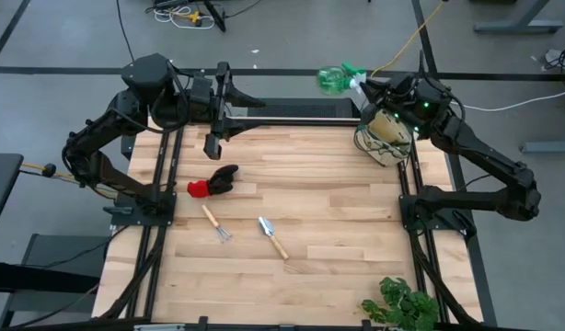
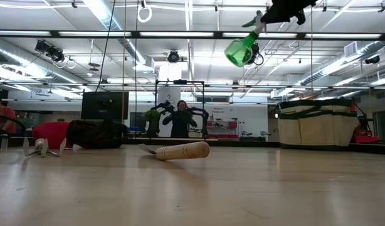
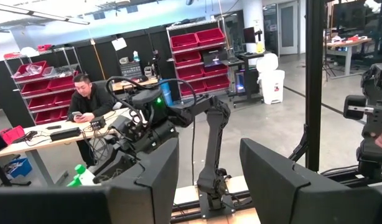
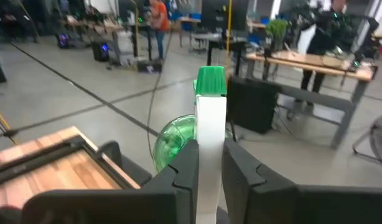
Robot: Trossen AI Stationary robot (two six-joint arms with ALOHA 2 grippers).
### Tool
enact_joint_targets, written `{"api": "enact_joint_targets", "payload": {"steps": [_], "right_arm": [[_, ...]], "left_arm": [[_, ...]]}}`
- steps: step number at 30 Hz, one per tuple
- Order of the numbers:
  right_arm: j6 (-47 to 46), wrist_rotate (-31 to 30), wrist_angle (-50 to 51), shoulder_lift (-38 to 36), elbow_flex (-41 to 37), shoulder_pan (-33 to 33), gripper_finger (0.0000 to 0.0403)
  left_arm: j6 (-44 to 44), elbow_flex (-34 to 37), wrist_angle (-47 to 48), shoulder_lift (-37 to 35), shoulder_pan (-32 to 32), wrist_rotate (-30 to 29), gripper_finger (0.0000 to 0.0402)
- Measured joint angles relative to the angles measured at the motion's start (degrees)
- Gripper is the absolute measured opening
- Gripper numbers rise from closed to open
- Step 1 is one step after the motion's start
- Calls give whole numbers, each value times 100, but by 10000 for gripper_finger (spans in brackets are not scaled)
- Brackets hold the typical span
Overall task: Pick & Place Garden tools in Gardening bag
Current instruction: Put the green spray bottle into the gardening bag
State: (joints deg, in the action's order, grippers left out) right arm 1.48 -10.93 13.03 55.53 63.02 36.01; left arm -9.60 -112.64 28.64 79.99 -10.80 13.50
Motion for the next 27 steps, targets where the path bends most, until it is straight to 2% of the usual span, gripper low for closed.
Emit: {"api": "enact_joint_targets", "payload": {"steps": [10, 19, 27], "right_arm": [[-251, -83, 325, -375, 34, 0, 47], [-98, -1160, 2243, -335, 1017, 2, 47], [-118, -1426, 3446, -324, 1353, 0, 47]], "left_arm": [[6, 0, 0, 0, 2, 0, 177], [41, 0, 9, 0, 6, 2, 177], [44, 0, 13, 0, 6, 2, 177]]}}
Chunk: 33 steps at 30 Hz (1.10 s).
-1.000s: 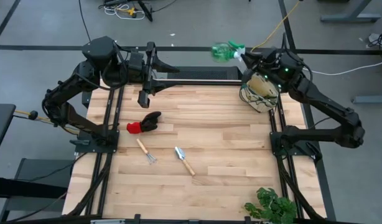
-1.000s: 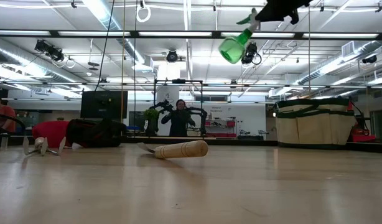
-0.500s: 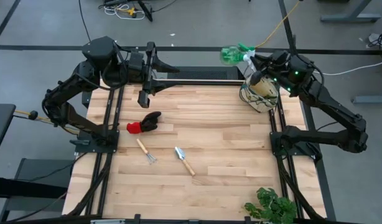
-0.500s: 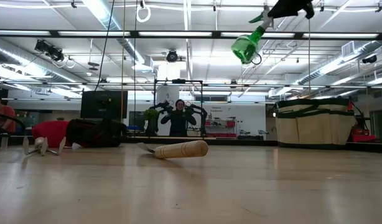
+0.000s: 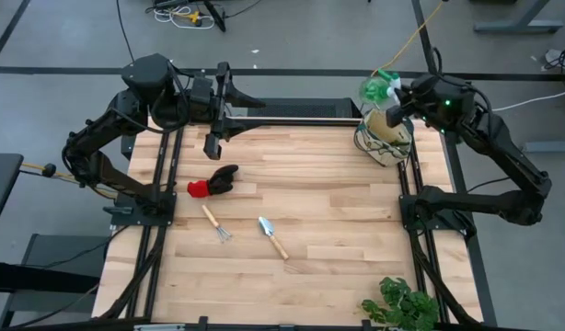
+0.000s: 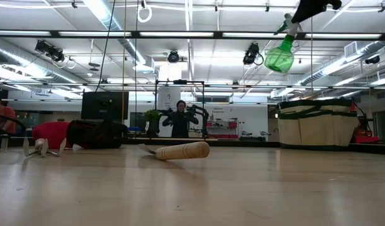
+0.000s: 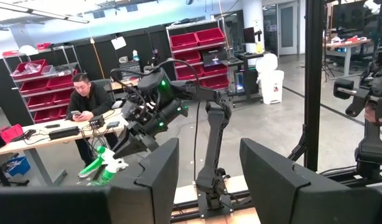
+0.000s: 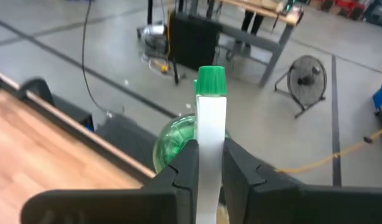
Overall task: Pick & Place Garden tools in Gardening bag
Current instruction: Put the green spray bottle into the gardening bag
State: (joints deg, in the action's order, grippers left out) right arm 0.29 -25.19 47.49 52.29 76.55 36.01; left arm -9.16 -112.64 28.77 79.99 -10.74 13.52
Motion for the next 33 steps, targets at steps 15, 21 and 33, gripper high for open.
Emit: {"api": "enact_joint_targets", "payload": {"steps": [15, 21, 33], "right_arm": [[-593, -136, 1569, 364, 0, 2, 47], [-745, -136, 1775, 664, 0, 6, 47], [-792, 98, 1864, 1200, 0, 570, 47]], "left_arm": [[121, 0, 57, 0, -2, 0, 177], [119, 0, 74, 0, -1, 0, 177], [116, 0, 72, 0, 0, 2, 177]]}}
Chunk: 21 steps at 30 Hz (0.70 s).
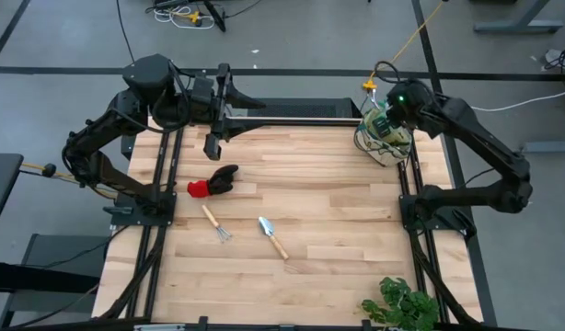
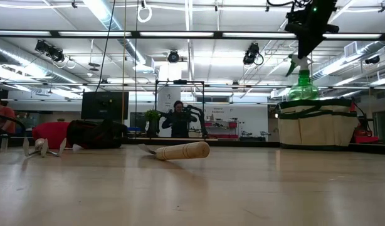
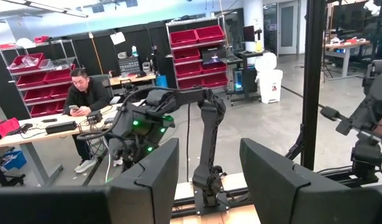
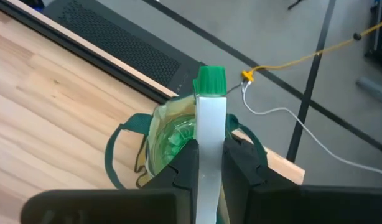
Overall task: Pick & Place Garden tools in Gardening bag
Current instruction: Put the green spray bottle into the gardening bag
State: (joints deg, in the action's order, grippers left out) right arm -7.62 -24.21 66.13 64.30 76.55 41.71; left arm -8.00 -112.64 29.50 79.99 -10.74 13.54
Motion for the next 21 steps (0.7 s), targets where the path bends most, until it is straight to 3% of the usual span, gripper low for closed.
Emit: {"api": "enact_joint_targets", "payload": {"steps": [8, 21], "right_arm": [[-256, 556, -12, 303, 2, 534, 47], [-1074, 847, -9, 696, 2, 1042, 47]], "left_arm": [[-6, 0, -1, 0, -1, 2, 177], [-4, 0, 99, 0, 11, 90, 177]]}}
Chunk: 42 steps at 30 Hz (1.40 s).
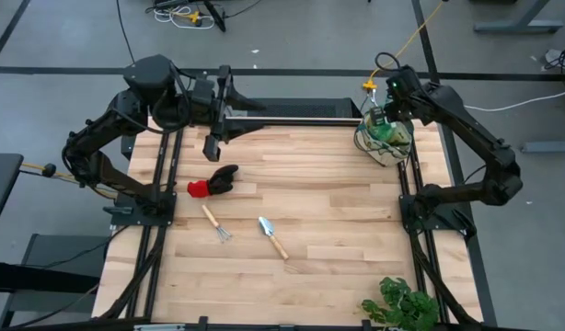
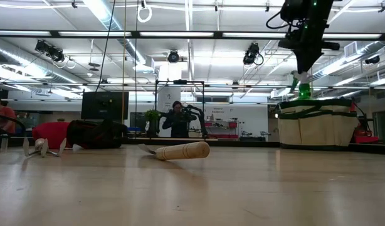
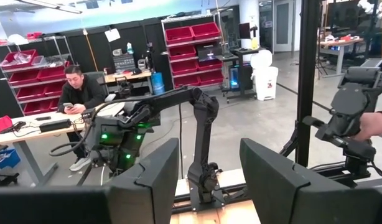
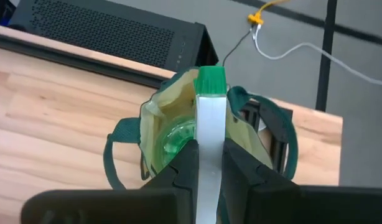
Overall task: Pick & Place Garden tools in Gardening bag
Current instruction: Put the green spray bottle into the gardening bag
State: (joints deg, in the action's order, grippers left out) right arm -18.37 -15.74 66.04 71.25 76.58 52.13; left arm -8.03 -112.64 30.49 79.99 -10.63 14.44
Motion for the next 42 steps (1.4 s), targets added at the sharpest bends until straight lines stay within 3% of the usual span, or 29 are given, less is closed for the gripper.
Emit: {"api": "enact_joint_targets", "payload": {"steps": [17, 27, 32, 42], "right_arm": [[-499, 220, 0, 352, 0, 196, 47], [338, 584, -179, 370, 0, 185, 47], [1085, 347, -177, 370, 0, 141, 47], [1287, 447, -151, 370, 0, 143, 48]], "left_arm": [[-2, 0, 152, 0, 0, 0, 177], [-13, 0, 168, 0, 0, 0, 177], [-15, 0, 268, 0, 0, 0, 177], [-15, 0, 282, 0, 0, 0, 177]]}}
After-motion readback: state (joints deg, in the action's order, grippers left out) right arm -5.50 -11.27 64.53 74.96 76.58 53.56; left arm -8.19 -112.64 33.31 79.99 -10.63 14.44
